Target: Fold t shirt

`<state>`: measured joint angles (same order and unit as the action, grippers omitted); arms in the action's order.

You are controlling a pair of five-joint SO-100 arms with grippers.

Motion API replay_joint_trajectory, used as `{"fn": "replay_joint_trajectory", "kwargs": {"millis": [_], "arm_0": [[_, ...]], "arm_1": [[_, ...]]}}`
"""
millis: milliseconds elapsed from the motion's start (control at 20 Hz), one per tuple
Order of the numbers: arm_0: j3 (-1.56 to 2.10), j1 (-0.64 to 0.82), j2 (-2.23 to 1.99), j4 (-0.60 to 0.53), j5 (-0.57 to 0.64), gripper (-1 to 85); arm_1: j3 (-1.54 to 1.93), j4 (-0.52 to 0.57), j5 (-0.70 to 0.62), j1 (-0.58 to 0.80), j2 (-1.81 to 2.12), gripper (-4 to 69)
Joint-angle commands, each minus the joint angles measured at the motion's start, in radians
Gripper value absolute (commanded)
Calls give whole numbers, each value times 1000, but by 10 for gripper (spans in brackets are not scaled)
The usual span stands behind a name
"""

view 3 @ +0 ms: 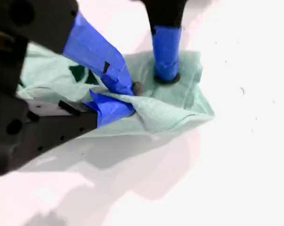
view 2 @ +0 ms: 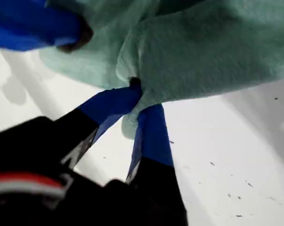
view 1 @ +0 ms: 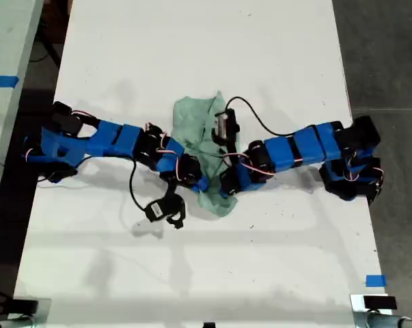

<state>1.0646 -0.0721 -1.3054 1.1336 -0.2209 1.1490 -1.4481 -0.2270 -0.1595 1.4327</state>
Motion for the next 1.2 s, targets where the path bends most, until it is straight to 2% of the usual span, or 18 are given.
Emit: {"fn": "replay_joint_trajectory", "kwargs": {"millis": [0, 100, 350, 750, 800, 850, 900, 950, 1000, 1150], "arm_0": [[69, 103, -207, 20, 17, -3], [166, 192, -275, 23, 51, -3], [215, 417, -225, 23, 183, -3], [264, 680, -166, 51, 331, -3], [258, 692, -117, 44, 356, 50], [233, 696, -58, 43, 382, 139], [210, 696, -3, 43, 407, 203], [190, 695, 40, 46, 433, 228], [179, 692, 61, 48, 443, 233], [138, 684, 18, 92, 445, 232]], "arm_1": [[-74, -20, -112, 137, 104, -8], [-60, 0, -196, 236, 112, -8], [-43, 221, -400, 454, 64, -8], [-55, 342, -584, 736, -57, -8], [-66, 359, -606, 759, -107, -8], [-80, 368, -626, 778, -158, -8], [-89, 374, -641, 792, -202, 79], [-110, 374, -676, 798, -238, 316], [-150, 347, -696, 799, -262, 340], [-252, 232, -704, 799, -233, 245]]}}
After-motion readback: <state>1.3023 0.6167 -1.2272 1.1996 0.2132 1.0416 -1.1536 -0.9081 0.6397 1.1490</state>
